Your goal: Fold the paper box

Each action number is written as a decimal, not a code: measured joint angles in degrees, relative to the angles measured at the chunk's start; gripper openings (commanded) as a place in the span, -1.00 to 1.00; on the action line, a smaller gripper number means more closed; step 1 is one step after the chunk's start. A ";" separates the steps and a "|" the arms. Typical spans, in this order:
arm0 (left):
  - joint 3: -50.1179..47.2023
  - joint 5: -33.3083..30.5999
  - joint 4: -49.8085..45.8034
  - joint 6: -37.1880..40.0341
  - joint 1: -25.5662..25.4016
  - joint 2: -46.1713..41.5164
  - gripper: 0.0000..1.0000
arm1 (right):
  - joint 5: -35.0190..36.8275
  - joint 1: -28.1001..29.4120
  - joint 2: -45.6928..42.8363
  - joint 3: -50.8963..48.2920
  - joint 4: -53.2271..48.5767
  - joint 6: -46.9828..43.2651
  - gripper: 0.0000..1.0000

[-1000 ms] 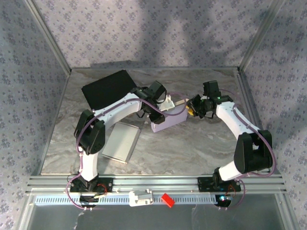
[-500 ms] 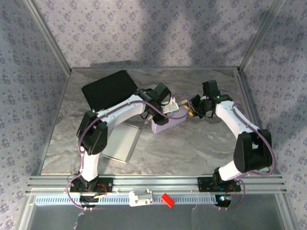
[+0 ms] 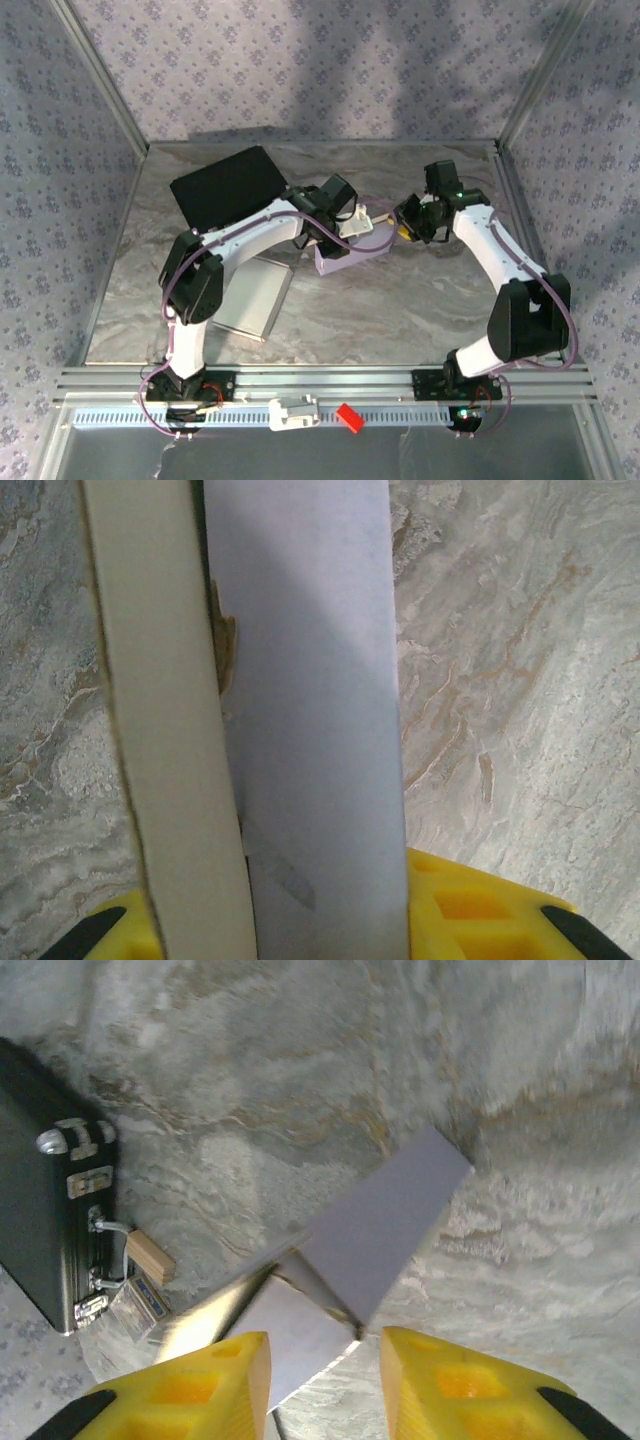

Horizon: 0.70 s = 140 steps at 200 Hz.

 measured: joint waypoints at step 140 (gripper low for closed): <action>-7.08 5.38 -2.69 9.66 4.04 -5.73 -0.47 | 3.76 5.38 -2.69 4.50 -8.28 -56.13 -0.02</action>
